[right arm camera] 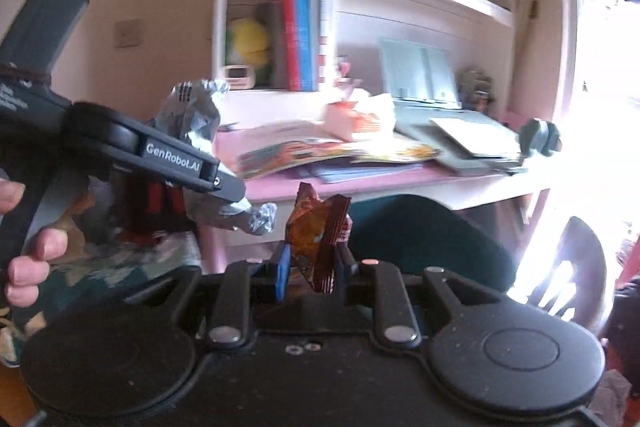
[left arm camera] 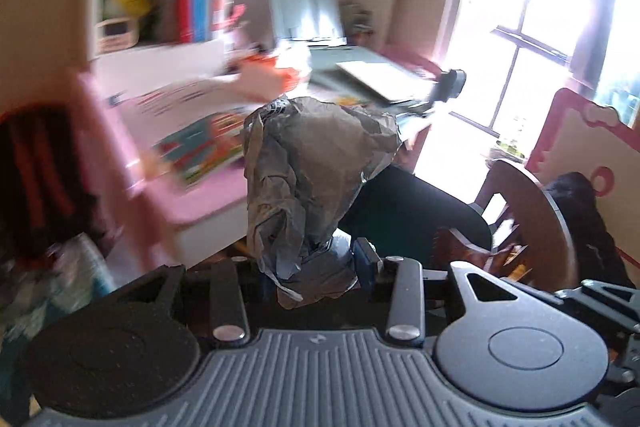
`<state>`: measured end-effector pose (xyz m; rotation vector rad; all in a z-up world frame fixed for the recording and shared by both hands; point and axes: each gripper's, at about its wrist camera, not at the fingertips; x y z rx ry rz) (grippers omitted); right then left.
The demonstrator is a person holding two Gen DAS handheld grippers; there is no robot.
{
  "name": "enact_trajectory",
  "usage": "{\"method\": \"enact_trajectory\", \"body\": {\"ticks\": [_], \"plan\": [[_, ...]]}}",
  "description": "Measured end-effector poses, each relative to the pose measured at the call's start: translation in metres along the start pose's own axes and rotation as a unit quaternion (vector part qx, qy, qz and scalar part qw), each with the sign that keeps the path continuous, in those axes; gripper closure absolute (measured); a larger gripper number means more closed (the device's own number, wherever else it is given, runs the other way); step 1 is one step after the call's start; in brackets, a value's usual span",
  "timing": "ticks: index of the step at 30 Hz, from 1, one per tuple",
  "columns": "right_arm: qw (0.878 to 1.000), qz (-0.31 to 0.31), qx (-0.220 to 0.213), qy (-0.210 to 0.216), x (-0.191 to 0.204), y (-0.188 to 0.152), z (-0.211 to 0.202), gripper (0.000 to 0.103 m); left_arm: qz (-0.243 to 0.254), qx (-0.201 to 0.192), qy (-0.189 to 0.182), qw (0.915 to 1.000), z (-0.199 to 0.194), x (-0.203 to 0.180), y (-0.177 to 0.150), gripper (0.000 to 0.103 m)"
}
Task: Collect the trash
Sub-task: 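Lift foil and brown wrapper and carry both over the green bin, then open both tools over the green bin to drop the items, then move both open tools back down toward the remaining trash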
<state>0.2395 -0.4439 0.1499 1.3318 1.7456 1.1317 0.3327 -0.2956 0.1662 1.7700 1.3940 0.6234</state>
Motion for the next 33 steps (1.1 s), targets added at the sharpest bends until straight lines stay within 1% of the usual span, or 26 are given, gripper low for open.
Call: {"method": "enact_trajectory", "body": {"ticks": [3,5,7,10,13,18,23,26,27,31,33], "plan": [[1.0,0.002,0.013,-0.024,-0.021,-0.003,0.008,0.082,0.012,0.004,-0.013,0.9998,0.014,-0.028,0.01,0.064],[0.999,0.016,0.027,-0.035,-0.039,-0.004,0.019,0.082,0.014,0.012,-0.023,0.9996,0.027,-0.045,0.013,0.064],[0.998,0.03,0.046,-0.045,-0.053,-0.007,0.031,0.082,0.019,0.022,-0.024,0.9993,0.045,-0.059,0.015,0.064],[0.995,0.043,0.074,-0.051,-0.072,-0.013,0.044,0.082,0.037,0.036,-0.015,0.9985,0.071,-0.078,0.013,0.064],[0.993,0.053,0.101,-0.04,-0.084,-0.021,0.057,0.082,0.047,0.062,-0.015,0.9969,0.093,-0.088,0.006,0.064],[0.989,0.044,0.136,-0.035,-0.087,-0.03,0.072,0.081,0.066,0.095,-0.009,0.9933,0.125,-0.098,-0.004,0.064],[0.988,0.036,0.149,-0.033,-0.084,-0.034,0.078,0.084,0.077,0.123,0.001,0.9894,0.144,-0.101,-0.014,0.064],[0.988,0.033,0.149,-0.029,-0.083,-0.034,0.078,0.08,0.08,0.137,0.002,0.9873,0.152,-0.103,-0.018,0.064],[0.988,0.033,0.149,-0.027,-0.083,-0.034,0.077,0.077,0.081,0.139,0.001,0.987,0.153,-0.103,-0.02,0.063],[0.988,0.027,0.147,-0.026,-0.08,-0.033,0.075,0.072,0.092,0.137,0.001,0.9863,0.152,-0.107,-0.024,0.063],[0.989,0.025,0.145,-0.027,-0.08,-0.033,0.075,0.069,0.087,0.136,-0.002,0.9869,0.15,-0.106,-0.023,0.058]]}}
Point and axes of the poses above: each gripper's, at about its wrist camera, not at the fingertips, and z roughly the way its jaws point, x to its left, y to its top, and after that the axes turned 5 degrees about y, right-handed
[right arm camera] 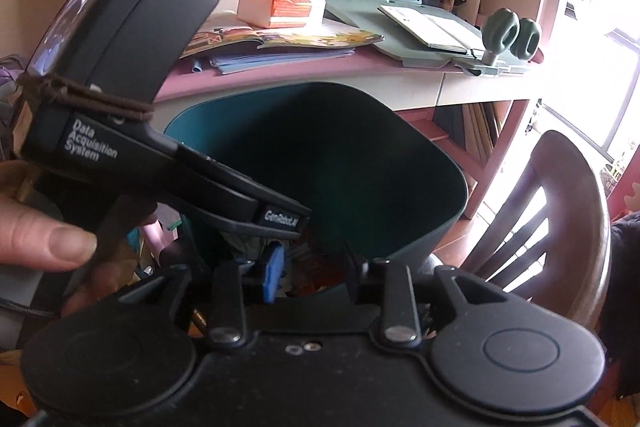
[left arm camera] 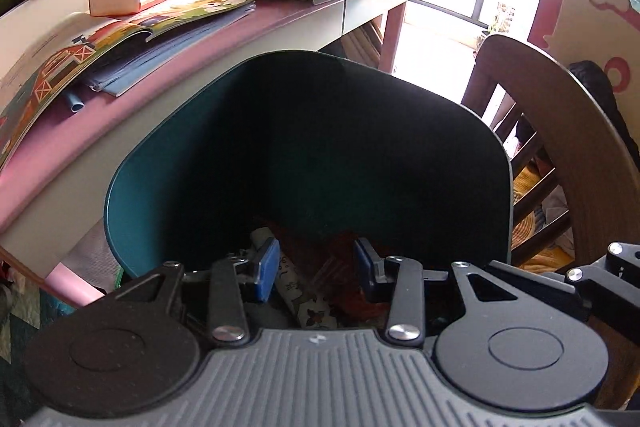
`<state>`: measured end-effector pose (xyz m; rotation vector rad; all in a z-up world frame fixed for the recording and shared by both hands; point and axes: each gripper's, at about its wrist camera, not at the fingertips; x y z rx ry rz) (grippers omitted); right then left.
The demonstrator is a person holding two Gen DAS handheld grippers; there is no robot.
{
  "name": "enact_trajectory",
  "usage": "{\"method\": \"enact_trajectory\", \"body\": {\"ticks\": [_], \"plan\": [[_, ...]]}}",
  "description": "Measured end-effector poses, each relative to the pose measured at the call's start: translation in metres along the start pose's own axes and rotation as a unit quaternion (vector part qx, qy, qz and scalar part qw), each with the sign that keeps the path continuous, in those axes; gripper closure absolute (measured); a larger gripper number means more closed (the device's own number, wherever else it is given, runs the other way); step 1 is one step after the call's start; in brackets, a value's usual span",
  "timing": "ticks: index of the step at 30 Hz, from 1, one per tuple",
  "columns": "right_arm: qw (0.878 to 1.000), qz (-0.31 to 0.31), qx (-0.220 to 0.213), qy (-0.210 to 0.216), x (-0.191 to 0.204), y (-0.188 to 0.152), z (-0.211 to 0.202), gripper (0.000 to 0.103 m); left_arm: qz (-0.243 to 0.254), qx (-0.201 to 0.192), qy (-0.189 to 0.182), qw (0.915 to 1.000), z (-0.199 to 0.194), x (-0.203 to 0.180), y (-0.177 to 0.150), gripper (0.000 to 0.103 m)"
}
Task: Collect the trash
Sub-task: 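Move both open tools back down toward the remaining trash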
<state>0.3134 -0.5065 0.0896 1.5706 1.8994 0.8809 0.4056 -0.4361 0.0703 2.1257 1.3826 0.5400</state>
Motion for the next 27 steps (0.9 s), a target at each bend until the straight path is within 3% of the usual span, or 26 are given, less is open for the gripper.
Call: {"method": "enact_trajectory", "body": {"ticks": [2,11,13,16,27], "plan": [[1.0,0.001,-0.003,-0.002,0.001,0.0,-0.002,0.066,-0.007,-0.001,0.002,1.0,-0.004,0.002,0.0,0.041],[1.0,0.009,-0.016,0.002,0.008,0.0,-0.024,0.061,-0.03,-0.035,0.0,0.9989,-0.047,0.03,-0.009,0.037],[1.0,0.012,-0.021,0.008,0.013,0.001,-0.031,0.058,-0.03,-0.044,0.008,0.9986,-0.061,0.037,-0.016,0.025],[0.999,0.009,-0.033,0.015,0.024,0.001,-0.041,0.051,-0.044,-0.056,0.009,0.9974,-0.084,0.052,-0.027,0.024],[0.995,-0.027,-0.057,0.08,0.093,0.002,-0.079,0.045,-0.072,-0.081,0.057,0.9925,-0.162,0.123,-0.081,0.024]]}}
Point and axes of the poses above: each gripper's, at about its wrist camera, not at the fingertips, and z roughly the way its jaws point, x to its left, y to its top, and after that the axes turned 5 degrees about y, right-handed
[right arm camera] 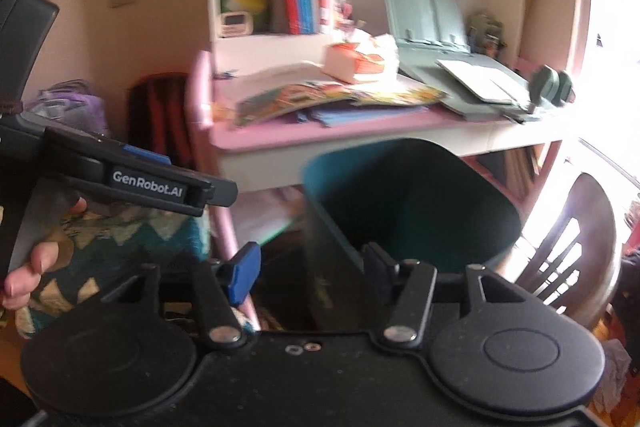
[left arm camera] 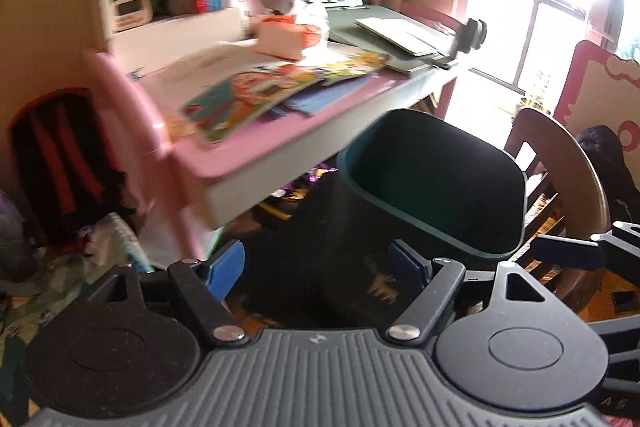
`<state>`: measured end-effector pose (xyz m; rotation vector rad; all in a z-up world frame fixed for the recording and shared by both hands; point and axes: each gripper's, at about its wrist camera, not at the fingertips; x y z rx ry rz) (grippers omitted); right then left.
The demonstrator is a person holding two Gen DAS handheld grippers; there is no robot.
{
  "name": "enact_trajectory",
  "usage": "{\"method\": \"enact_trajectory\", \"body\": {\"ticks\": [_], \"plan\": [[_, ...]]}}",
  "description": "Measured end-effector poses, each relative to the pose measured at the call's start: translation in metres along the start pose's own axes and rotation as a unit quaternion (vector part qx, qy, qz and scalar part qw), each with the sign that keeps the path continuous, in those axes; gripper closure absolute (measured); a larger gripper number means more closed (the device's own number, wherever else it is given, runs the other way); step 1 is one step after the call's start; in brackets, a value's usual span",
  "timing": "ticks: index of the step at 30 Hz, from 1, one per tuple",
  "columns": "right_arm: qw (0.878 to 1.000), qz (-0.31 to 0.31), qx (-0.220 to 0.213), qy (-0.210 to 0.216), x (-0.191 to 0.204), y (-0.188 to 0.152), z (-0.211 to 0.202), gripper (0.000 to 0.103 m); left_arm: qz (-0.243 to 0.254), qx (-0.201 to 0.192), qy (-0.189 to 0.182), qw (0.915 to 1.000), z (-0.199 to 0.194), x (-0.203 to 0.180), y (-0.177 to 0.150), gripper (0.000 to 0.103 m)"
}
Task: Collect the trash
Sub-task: 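Move both open tools back down toward the remaining trash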
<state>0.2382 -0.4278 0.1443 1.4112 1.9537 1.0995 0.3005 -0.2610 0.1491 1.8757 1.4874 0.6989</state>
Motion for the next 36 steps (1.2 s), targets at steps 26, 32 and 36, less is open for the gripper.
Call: {"method": "enact_trajectory", "body": {"ticks": [26,32,36], "plan": [[0.966,-0.092,0.096,0.222,0.248,-0.076,0.153,0.043,-0.139,0.036,0.117,0.9826,-0.041,0.266,-0.214,0.004],[0.952,-0.089,0.142,0.254,0.297,-0.122,0.225,0.04,-0.181,0.083,0.151,0.9684,0.0,0.331,-0.292,0.0],[0.943,-0.093,0.193,0.254,0.326,-0.157,0.285,0.037,-0.246,0.128,0.173,0.9449,0.037,0.371,-0.357,0.0]]}}
Point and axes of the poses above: each gripper's, at about its wrist camera, not at the fingertips, and z roughly the way its jaws point, x to its left, y to its top, and after that the axes turned 5 degrees about y, right-handed
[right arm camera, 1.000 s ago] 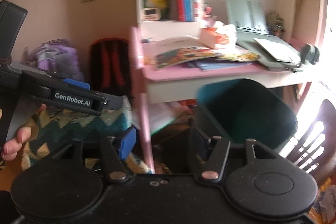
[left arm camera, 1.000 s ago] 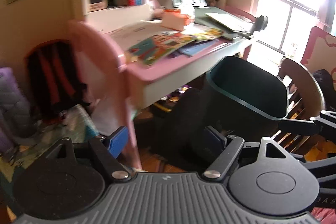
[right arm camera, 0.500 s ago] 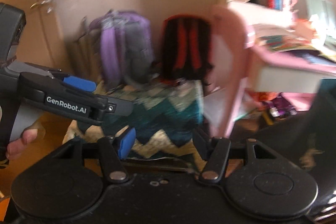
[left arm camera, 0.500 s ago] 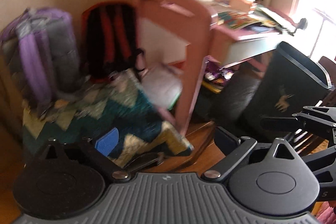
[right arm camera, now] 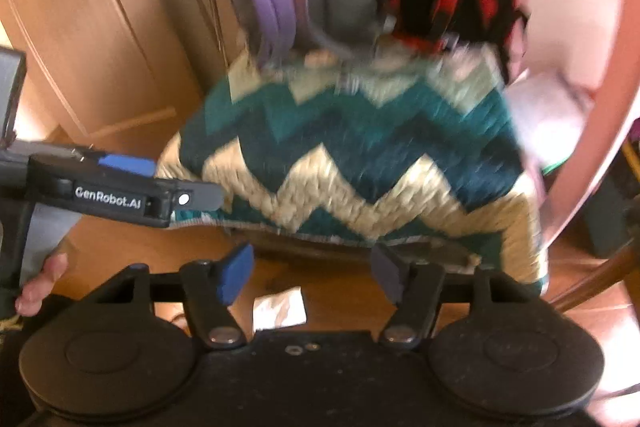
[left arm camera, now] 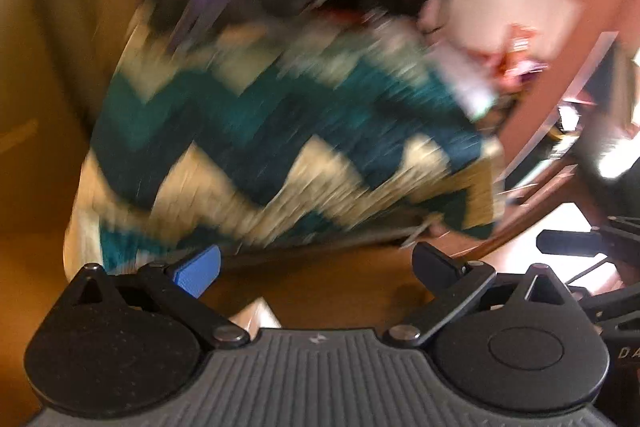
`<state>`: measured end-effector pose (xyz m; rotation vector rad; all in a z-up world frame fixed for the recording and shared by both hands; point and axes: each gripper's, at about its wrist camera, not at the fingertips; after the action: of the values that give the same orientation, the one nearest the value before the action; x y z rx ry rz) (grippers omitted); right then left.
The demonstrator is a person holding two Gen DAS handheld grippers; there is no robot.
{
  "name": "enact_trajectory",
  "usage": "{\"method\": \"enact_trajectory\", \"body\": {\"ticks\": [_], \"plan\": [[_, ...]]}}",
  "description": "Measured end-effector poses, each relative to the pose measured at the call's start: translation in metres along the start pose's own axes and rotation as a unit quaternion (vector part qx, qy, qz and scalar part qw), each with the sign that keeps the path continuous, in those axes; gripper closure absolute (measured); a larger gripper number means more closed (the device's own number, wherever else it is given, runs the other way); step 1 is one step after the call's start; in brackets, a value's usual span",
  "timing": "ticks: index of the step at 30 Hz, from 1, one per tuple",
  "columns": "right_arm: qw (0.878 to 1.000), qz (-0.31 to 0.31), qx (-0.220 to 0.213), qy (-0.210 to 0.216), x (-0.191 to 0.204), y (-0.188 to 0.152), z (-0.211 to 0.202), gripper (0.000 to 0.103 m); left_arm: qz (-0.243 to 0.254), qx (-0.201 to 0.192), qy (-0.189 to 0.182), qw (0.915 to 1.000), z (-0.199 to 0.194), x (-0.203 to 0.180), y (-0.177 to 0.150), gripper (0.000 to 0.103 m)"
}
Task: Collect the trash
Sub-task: 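Move both open tools back down toward the remaining trash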
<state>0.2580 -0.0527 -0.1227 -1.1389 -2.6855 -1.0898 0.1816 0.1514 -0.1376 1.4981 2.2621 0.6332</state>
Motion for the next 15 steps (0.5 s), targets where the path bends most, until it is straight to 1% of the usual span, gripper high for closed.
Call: {"method": "enact_trajectory", "body": {"ticks": [2,4,6,8,9,12,15], "plan": [[1.0,0.008,0.029,-0.003,-0.004,-0.004,0.038,0.036,-0.047,0.016,0.027,0.9984,0.03,0.022,-0.021,0.0],[0.998,0.013,0.058,-0.004,-0.008,-0.008,0.072,0.036,-0.091,0.043,0.053,0.9935,0.061,0.041,-0.042,0.0],[0.996,0.009,0.085,-0.003,-0.009,-0.01,0.106,0.036,-0.133,0.076,0.072,0.9856,0.09,0.056,-0.062,0.0],[0.994,-0.001,0.109,0.006,-0.007,-0.012,0.139,0.036,-0.164,0.117,0.092,0.9751,0.12,0.067,-0.081,0.0],[0.993,-0.009,0.119,0.009,-0.005,-0.013,0.156,0.036,-0.176,0.138,0.099,0.9697,0.135,0.071,-0.09,0.0],[0.988,-0.032,0.146,0.021,0.001,-0.017,0.201,0.036,-0.186,0.198,0.117,0.9552,0.175,0.075,-0.111,0.0],[0.983,-0.041,0.175,0.034,0.005,-0.024,0.246,0.036,-0.196,0.254,0.118,0.9397,0.213,0.079,-0.135,0.0]]}}
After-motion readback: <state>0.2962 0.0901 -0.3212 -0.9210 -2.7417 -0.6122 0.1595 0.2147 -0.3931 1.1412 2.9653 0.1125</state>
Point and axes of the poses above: each gripper's, at about its wrist camera, not at the fingertips, and z roughly the way its jaws point, x to its left, y to its top, and after that the axes turned 5 degrees about y, right-handed
